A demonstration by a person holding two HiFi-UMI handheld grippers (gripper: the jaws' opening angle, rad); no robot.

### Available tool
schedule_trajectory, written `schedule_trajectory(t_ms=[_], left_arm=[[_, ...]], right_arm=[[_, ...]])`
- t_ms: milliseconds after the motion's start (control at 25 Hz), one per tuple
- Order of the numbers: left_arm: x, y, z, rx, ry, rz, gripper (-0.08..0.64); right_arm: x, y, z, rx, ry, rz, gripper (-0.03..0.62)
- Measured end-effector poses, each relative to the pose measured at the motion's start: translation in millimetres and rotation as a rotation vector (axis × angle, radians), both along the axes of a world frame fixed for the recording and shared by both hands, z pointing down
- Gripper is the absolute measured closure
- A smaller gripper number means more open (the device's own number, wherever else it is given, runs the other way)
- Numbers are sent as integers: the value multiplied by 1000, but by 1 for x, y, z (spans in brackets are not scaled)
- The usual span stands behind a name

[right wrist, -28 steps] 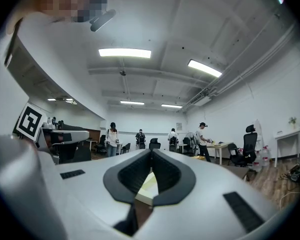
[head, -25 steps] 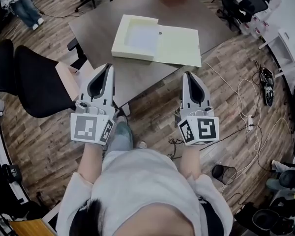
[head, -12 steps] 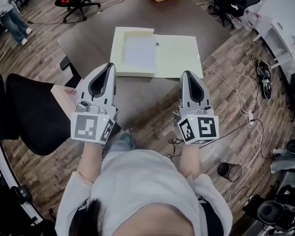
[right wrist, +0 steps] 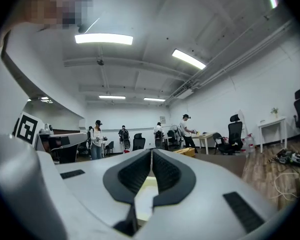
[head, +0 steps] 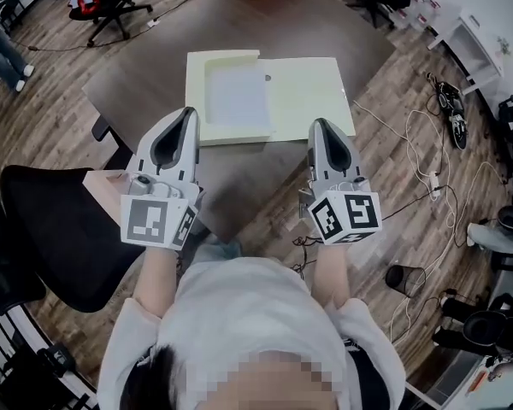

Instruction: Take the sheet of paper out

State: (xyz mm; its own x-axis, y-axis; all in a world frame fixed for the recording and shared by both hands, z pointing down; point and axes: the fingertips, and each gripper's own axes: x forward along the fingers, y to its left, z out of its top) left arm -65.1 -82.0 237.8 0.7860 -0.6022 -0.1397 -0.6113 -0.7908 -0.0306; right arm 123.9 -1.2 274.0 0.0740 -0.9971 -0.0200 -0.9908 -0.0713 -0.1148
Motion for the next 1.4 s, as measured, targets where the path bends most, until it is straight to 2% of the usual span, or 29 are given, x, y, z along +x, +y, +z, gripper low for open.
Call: schedule_trajectory(t_ms=[320,560,720,1000,1200,1400], left_arm=[[5,-34,19,-26,-2,69,551],[-7,-56,30,-59,6,99,551],[11,-60,39,-68,5,96,551],[28,-73,48,-93,-9,50,551],[34,-86,55,-109,-33,-18,551],[37,-93,58,-124,-52,-106,551]], right_arm=[[4,-34,43,-124,-135,-6,575],[-14,-56,71,-214,-226,-33,574],[7,-66,91,-253,-265,-63,574],[42,-107,123,-344,-312,-125,574],[57,-151,158,-438,-318,-197,571],[66,-185,187,-509,-334,-275,528]])
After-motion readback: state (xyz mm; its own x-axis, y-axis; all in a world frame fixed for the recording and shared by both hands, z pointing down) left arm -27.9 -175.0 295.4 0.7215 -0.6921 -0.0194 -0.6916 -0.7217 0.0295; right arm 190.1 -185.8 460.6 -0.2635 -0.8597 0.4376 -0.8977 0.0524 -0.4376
